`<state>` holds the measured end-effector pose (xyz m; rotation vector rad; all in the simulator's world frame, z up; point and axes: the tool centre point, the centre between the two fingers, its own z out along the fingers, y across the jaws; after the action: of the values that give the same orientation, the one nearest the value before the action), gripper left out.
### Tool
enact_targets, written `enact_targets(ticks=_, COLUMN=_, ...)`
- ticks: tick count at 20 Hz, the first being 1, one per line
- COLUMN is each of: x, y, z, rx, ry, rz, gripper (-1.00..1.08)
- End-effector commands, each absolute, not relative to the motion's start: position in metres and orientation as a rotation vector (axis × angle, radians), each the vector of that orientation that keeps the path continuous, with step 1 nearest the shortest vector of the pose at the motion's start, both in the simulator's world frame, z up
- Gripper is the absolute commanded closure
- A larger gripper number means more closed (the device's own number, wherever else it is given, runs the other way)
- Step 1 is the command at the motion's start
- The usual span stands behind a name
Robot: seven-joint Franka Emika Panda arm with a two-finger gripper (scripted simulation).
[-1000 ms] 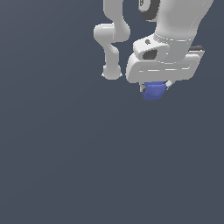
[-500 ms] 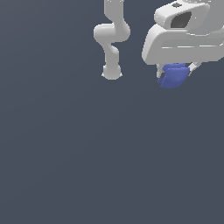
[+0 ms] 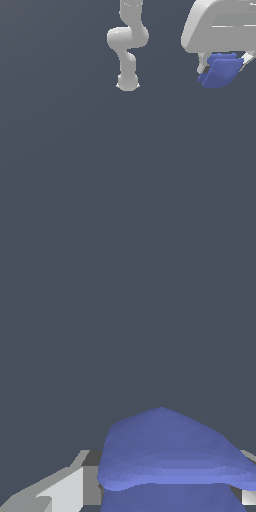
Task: Pick up the object and move it to a goal position.
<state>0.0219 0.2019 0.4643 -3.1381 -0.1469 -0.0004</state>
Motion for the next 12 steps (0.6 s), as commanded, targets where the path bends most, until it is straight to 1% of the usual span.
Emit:
enact_targets(ticks=1, x=0.024, y=0.207, z=0.474, rx=-3.138, ry=-0.146, rz=0.000, gripper=1.08)
enact_targets(ticks=12, x=0.031, y=0.220, z=0.499, rx=-3.138, ry=-0.146, rz=0.000, gripper=1.08)
